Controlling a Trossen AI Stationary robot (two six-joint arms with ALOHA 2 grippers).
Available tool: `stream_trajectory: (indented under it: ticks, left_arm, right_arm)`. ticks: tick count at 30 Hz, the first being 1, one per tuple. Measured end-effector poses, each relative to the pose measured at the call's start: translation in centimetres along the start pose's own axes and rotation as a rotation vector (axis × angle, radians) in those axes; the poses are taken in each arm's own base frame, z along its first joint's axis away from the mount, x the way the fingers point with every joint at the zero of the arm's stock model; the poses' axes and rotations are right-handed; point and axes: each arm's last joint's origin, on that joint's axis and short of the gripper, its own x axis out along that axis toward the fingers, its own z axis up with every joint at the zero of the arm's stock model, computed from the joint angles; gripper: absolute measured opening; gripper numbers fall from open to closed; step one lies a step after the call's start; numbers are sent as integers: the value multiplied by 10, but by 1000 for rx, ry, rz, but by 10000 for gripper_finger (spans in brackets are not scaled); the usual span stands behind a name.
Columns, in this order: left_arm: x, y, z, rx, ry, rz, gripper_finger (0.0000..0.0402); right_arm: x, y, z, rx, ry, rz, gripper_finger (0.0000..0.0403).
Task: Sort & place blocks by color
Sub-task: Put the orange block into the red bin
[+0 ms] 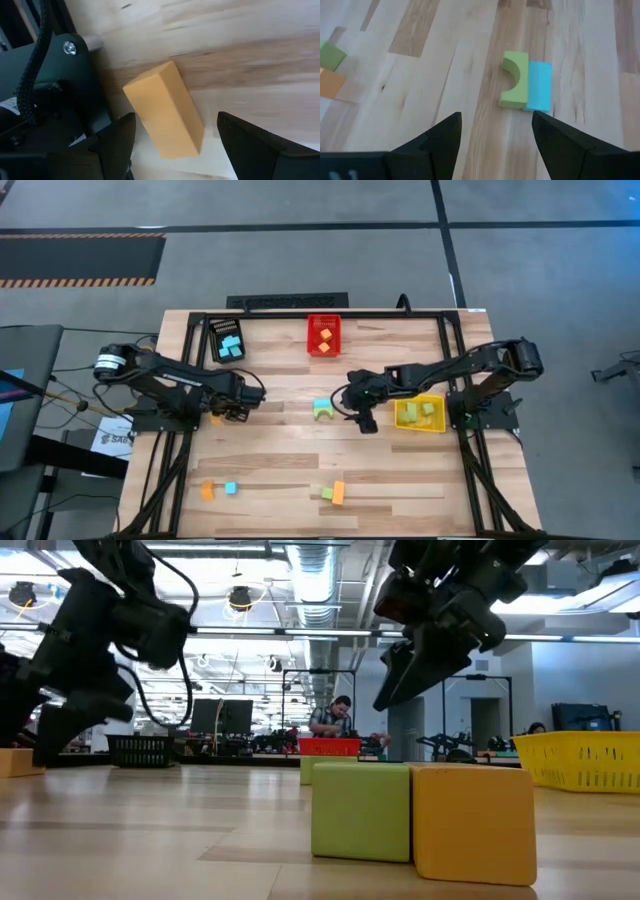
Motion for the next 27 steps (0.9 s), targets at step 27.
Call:
stream_trajectory:
  ticks: [27]
  left_arm:
    - [-3, -39, 14, 234, -97, -185, 194]
  right_arm:
    - [-6, -6, -22, 95, 217, 7, 265]
